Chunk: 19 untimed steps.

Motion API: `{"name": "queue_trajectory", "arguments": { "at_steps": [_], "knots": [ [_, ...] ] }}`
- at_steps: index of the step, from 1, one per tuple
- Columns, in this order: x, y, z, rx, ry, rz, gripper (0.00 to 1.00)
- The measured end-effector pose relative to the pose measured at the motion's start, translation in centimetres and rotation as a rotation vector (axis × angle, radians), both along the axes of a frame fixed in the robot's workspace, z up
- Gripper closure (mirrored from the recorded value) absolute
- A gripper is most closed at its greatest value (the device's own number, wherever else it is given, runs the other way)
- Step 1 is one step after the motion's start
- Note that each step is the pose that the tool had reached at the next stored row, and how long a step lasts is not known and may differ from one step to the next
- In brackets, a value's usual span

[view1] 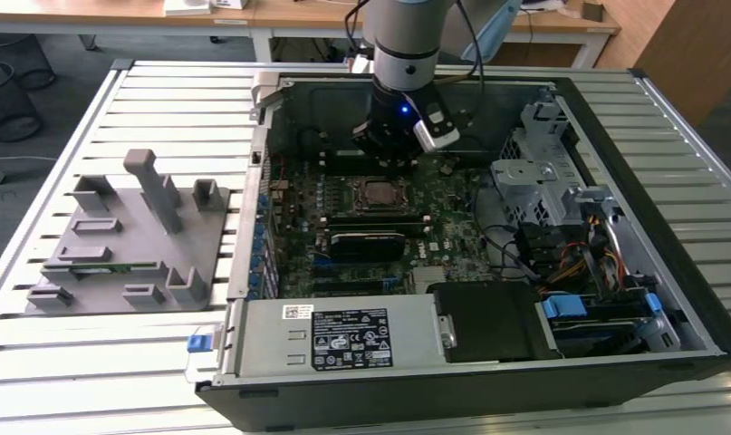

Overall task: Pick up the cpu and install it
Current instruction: 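Install the first cpu locking lever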

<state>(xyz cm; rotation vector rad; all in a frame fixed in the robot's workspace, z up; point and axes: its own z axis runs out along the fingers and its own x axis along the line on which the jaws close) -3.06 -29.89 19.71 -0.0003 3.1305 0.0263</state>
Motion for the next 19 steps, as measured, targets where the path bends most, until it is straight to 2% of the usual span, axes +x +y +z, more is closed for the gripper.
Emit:
{"name": "queue_trajectory", "arguments": {
  "at_steps": [12, 19],
  "knots": [
    [0.03, 0.00, -0.14, 0.0004, 0.0001, 0.000, 0.89],
    [0.03, 0.00, 0.40, 0.0004, 0.0001, 0.000, 0.89]
  ]
}}
